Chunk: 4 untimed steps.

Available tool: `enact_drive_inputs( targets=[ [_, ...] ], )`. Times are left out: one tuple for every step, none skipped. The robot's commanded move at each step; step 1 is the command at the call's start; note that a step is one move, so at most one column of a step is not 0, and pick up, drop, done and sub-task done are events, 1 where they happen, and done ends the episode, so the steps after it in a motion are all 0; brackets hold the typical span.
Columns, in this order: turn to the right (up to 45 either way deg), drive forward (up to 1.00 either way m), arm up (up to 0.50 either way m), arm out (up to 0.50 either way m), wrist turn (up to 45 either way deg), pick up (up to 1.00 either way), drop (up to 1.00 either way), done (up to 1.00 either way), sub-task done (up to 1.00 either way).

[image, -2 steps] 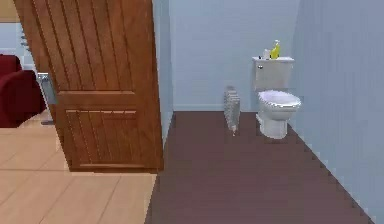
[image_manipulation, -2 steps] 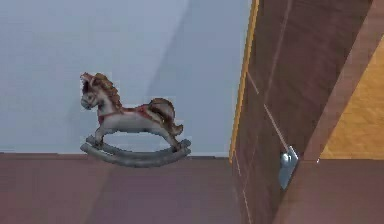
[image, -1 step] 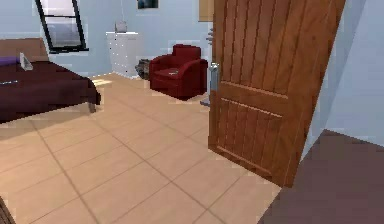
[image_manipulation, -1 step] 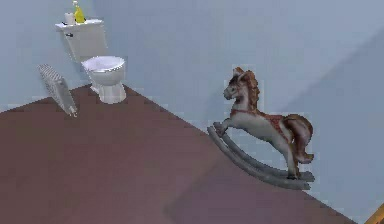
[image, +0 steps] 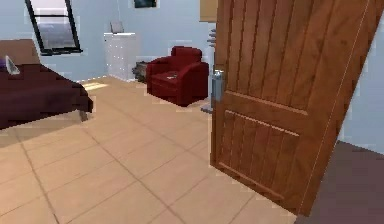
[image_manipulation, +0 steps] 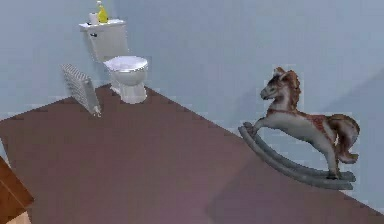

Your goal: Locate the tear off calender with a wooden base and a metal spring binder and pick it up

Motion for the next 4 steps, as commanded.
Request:
enact_drive_inputs(
  targets=[
    [-9.0,0.0,0.0,0.0,0.0,0.0,0.0,0.0,0.0],
    [0.0,1.0,0.0,0.0,0.0,0.0,0.0,0.0,0.0],
    [0.0,1.0,0.0,0.0,0.0,0.0,0.0,0.0,0.0],
    [-3.0,0.0,0.0,0.0,0.0,0.0,0.0,0.0,0.0]
  ],
)
